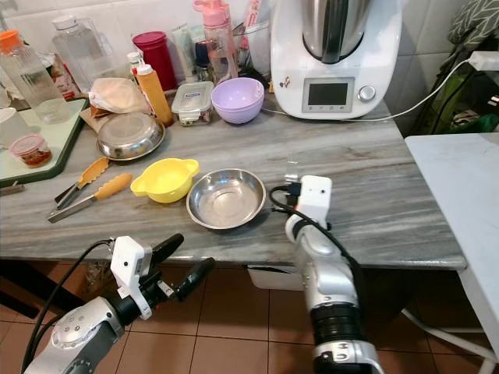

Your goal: Setting the table

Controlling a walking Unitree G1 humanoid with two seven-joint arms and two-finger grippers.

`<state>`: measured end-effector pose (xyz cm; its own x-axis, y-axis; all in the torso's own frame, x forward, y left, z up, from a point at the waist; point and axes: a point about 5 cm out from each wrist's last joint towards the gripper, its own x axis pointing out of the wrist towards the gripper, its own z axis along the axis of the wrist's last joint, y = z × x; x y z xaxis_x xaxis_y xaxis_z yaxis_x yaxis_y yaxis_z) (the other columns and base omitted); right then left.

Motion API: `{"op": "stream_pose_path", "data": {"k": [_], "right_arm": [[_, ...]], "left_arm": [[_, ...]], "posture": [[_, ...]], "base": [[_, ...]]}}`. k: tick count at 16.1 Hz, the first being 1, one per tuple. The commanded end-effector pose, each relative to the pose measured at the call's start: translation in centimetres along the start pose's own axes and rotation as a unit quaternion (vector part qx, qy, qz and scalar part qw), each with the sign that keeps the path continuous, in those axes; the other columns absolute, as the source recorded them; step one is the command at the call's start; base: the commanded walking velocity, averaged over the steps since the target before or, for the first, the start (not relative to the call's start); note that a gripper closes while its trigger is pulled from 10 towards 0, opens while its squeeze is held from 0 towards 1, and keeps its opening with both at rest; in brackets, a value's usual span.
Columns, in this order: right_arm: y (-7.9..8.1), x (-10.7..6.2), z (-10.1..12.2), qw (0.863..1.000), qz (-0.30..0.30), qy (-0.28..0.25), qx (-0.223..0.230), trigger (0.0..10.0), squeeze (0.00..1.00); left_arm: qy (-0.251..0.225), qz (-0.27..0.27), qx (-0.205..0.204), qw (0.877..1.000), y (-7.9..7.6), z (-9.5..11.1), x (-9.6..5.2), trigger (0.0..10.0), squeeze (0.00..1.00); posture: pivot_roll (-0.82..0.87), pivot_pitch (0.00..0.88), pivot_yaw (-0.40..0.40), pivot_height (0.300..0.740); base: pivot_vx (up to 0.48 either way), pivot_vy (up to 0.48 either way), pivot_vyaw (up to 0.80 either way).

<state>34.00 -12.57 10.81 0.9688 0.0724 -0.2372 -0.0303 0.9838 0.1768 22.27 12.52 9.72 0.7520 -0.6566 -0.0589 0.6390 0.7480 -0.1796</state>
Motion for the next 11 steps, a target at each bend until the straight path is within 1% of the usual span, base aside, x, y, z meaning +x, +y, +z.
{"op": "stream_pose_path", "data": {"k": [1, 3, 5, 6, 7, 8, 9, 11], "right_arm": [[1.0, 0.2, -0.3, 1.0, 0.012, 0.015, 0.009, 10.0, 0.04], [1.4, 0.2, -0.6, 1.0, 0.015, 0.02, 0.013, 10.0, 0.04], [1.2, 0.2, -0.9, 0.999, 0.003, 0.027, 0.029, 10.0, 0.04], [1.1, 0.2, -1.0, 0.999, 0.0, 0.031, 0.031, 10.0, 0.07], [1.0, 0.2, -1.1, 0.999, -0.002, 0.033, 0.031, 10.0, 0.07], [0.8, 0.2, -1.3, 0.998, -0.008, 0.042, 0.036, 10.0, 0.37], [0.6, 0.2, -1.4, 0.998, -0.012, 0.044, 0.037, 10.0, 1.0], [0.5, 0.3, -1.5, 0.998, -0.015, 0.047, 0.038, 10.0, 1.0]], "left_arm": [[0.005, 0.011, 0.008, 1.0, 0.5, -0.2, -0.3, 10.0, 0.0], [0.006, 0.011, 0.006, 1.0, 0.5, -0.4, -0.3, 10.0, 0.0], [0.007, 0.011, 0.007, 1.0, 0.6, -0.5, -0.2, 10.0, 0.0], [0.007, 0.01, 0.007, 1.0, 0.6, -0.6, -0.2, 10.0, 0.0], [0.007, 0.01, 0.007, 1.0, 0.6, -0.6, -0.2, 10.0, 0.0], [0.008, 0.01, 0.007, 1.0, 0.7, -0.7, -0.2, 10.0, 0.0], [0.008, 0.01, 0.007, 1.0, 0.7, -0.7, -0.1, 10.0, 0.0], [0.007, 0.01, 0.006, 1.0, 0.7, -0.8, -0.1, 10.0, 0.0]], "posture": [[-0.16, 0.046, 0.103, 0.74], [-0.16, 0.043, 0.103, 0.74], [-0.16, 0.042, 0.105, 0.74], [-0.16, 0.041, 0.105, 0.74], [-0.16, 0.042, 0.103, 0.74], [-0.16, 0.04, 0.105, 0.74], [-0.16, 0.04, 0.104, 0.74], [-0.16, 0.04, 0.105, 0.74]], "base": [[0.0, 0.0, 0.0], [0.0, 0.0, 0.0], [0.0, 0.0, 0.0], [0.0, 0.0, 0.0], [0.0, 0.0, 0.0], [0.0, 0.0, 0.0], [0.0, 0.0, 0.0], [0.0, 0.0, 0.0]]}}
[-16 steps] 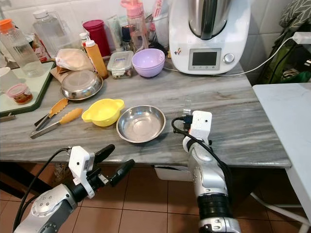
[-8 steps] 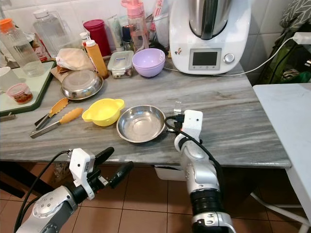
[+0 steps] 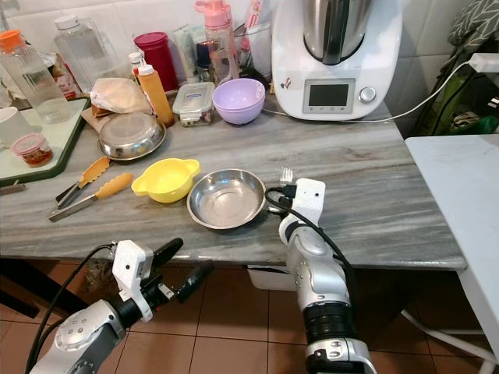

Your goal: Setting the table

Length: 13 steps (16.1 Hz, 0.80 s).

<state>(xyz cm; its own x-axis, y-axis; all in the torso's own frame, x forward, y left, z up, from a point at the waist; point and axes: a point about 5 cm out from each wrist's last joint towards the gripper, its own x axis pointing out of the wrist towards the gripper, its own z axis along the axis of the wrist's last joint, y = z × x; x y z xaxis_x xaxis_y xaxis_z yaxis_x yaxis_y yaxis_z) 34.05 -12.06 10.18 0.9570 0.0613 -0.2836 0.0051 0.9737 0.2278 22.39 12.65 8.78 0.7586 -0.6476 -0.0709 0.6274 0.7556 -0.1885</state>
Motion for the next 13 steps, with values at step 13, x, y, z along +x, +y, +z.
{"op": "stream_pose_path", "data": {"k": [13], "right_arm": [[0.6, -1.1, 2.1, 0.99, 0.037, -0.073, -0.114, 10.0, 1.0]], "left_arm": [[-0.009, 0.016, 0.022, 1.0, 0.2, 1.1, 0.0, 10.0, 0.0]], "posture": [[-0.15, 0.032, 0.104, 0.74]], "base": [[0.0, 0.0, 0.0]]}}
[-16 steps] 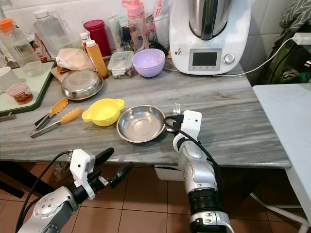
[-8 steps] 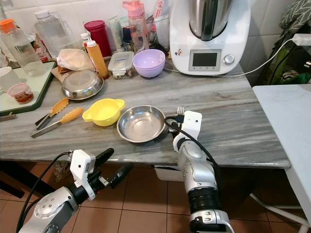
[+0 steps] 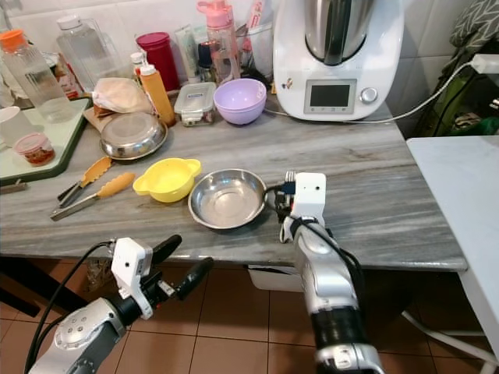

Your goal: Setting the table

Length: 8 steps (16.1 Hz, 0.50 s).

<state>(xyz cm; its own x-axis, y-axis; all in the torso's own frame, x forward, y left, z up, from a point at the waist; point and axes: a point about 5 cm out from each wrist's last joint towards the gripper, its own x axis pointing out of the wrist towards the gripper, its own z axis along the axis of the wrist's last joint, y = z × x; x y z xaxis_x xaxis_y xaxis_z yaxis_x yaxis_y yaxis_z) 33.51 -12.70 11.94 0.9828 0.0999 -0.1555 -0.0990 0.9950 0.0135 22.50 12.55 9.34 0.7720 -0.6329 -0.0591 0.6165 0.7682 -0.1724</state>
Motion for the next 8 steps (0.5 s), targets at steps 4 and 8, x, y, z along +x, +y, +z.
{"op": "stream_pose_path", "data": {"k": [4, 8], "right_arm": [[1.3, -1.7, 2.3, 0.985, 0.037, -0.108, -0.131, 10.0, 1.0], [0.8, -3.3, 1.6, 0.969, 0.047, -0.138, -0.202, 10.0, 1.0]], "left_arm": [[-0.014, 0.022, 0.016, 1.0, 0.4, 1.0, 0.1, 10.0, 0.0], [-0.03, 0.046, 0.012, 0.998, 0.4, 1.4, 0.2, 10.0, 0.0]], "posture": [[-0.16, 0.034, 0.102, 0.74], [-0.16, 0.028, 0.096, 0.74]], "base": [[0.0, 0.0, 0.0], [0.0, 0.0, 0.0]]}}
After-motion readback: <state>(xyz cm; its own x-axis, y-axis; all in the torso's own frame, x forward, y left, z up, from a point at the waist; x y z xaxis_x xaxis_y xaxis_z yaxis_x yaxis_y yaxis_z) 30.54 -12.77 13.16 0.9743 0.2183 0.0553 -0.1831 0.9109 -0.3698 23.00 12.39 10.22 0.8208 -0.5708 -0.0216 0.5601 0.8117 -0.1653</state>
